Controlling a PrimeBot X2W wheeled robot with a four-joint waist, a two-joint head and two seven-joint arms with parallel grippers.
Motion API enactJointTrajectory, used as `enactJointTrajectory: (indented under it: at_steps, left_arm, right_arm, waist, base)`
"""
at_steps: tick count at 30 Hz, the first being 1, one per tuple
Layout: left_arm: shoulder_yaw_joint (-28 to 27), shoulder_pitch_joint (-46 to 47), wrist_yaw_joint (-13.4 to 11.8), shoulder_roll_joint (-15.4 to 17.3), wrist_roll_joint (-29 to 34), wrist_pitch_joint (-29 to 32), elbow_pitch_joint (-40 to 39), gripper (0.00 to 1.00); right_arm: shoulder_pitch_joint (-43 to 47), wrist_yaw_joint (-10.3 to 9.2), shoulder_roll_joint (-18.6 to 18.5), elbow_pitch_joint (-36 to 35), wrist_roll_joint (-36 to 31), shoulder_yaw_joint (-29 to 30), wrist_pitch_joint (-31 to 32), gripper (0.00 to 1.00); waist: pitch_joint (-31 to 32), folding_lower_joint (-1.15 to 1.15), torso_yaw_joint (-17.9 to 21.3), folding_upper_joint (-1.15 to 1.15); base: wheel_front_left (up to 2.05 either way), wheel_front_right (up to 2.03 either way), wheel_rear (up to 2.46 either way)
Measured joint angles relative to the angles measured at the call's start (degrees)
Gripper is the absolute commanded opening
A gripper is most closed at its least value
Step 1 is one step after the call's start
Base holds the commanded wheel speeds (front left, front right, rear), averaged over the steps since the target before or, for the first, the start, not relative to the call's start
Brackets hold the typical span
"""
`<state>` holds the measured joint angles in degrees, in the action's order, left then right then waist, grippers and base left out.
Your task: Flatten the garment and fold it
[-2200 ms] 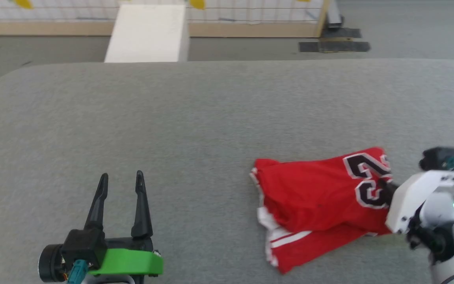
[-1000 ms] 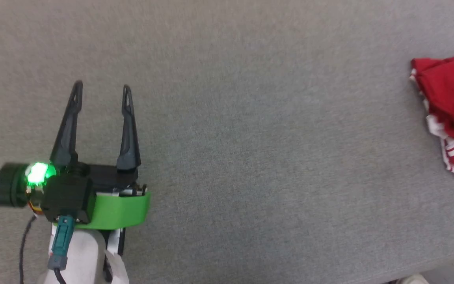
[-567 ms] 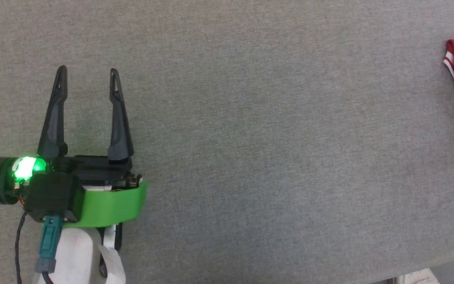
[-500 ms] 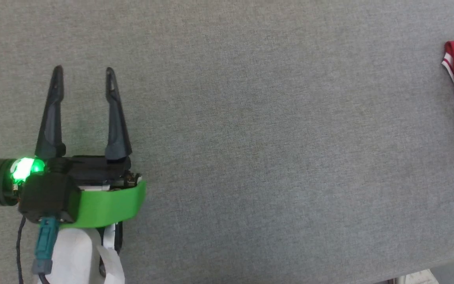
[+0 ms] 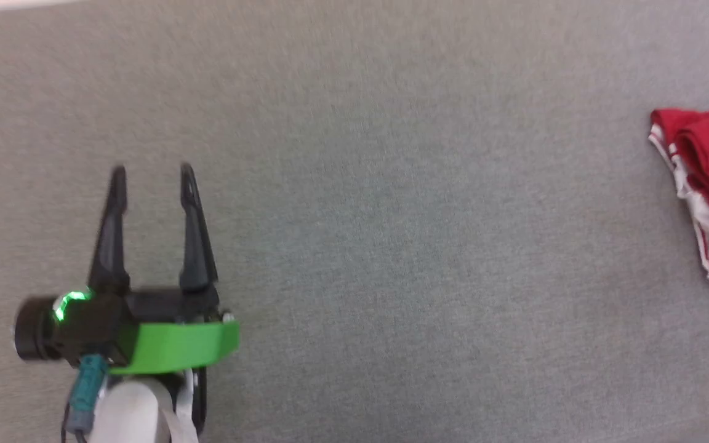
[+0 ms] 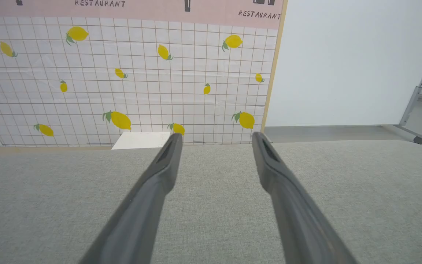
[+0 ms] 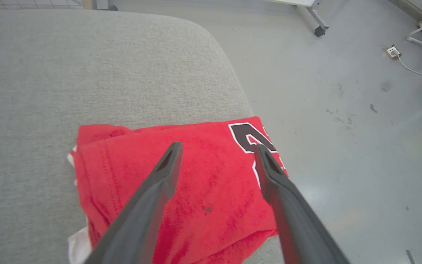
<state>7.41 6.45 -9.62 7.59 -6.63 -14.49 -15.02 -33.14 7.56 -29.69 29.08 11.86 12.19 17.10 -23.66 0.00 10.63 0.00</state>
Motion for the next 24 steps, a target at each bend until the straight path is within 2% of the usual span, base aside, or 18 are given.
enactJointTrajectory:
  at_steps: [6, 14, 24]
  left_arm:
    - [0.5, -4.2, 0.4, 0.0, -1.3, 0.1, 3.6, 1.00]
    - [1.1, -8.5, 0.5, 0.0, -2.6, 2.9, 5.9, 1.00]
    - [1.2, -12.1, 1.5, 0.2, -4.3, 1.7, 8.8, 1.00]
  right_arm:
    - [7.7, 0.00, 6.0, -9.9, 3.1, -3.7, -4.1, 1.00]
    - [17.8, 0.01, 15.6, -20.5, 3.0, -4.1, -8.4, 1.00]
    - [30.4, 0.00, 21.9, -28.9, -7.2, -4.3, -13.7, 1.00]
  waist:
    - [6.3, 0.00, -1.1, 0.00]
    - [13.6, 0.00, -3.5, 0.00]
    - [20.1, 0.00, -7.4, 0.00]
  base:
    - [0.00, 0.00, 0.00]
    - [0.00, 0.00, 0.00]
    - [0.00, 0.00, 0.00]
